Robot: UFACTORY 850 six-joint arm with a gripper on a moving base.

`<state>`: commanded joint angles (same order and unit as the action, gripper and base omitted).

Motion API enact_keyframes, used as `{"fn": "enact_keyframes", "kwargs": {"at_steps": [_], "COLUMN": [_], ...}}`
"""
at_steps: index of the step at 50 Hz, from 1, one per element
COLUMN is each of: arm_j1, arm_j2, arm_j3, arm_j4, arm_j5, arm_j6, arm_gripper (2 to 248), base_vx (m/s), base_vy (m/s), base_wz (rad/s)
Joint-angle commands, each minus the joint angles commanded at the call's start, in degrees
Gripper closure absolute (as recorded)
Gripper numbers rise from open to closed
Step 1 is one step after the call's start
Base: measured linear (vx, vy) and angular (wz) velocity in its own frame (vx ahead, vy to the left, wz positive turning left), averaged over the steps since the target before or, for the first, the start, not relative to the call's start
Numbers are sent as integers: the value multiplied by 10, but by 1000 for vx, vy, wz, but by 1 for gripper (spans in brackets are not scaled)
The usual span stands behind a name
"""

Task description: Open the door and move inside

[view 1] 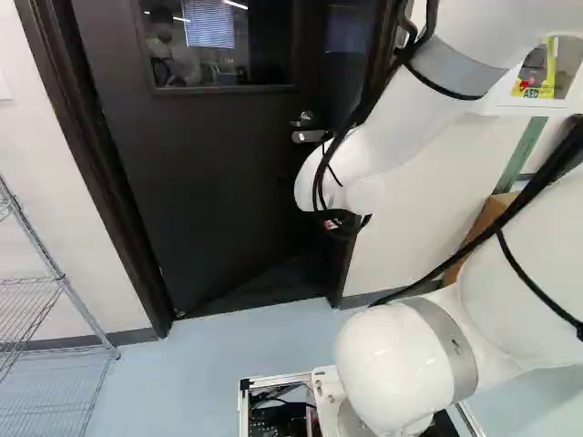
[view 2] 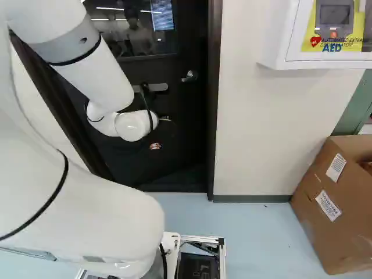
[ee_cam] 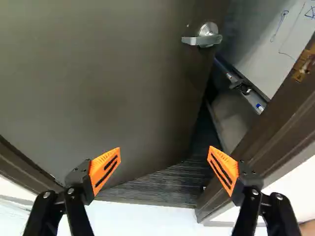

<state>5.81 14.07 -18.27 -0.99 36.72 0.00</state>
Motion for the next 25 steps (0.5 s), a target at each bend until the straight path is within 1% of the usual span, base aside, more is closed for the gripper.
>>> {"fn": "enact_keyframes", "kwargs": {"at_steps": [25], "arm_j1": [0], "arm_j2": [0], "arm_j3": [0], "arm_j4": [0], "arm_j5": [0], "arm_j6": [0], "arm_gripper": [3], "base_vx": [141], "base_vy": [100], "base_wz": [-20]}}
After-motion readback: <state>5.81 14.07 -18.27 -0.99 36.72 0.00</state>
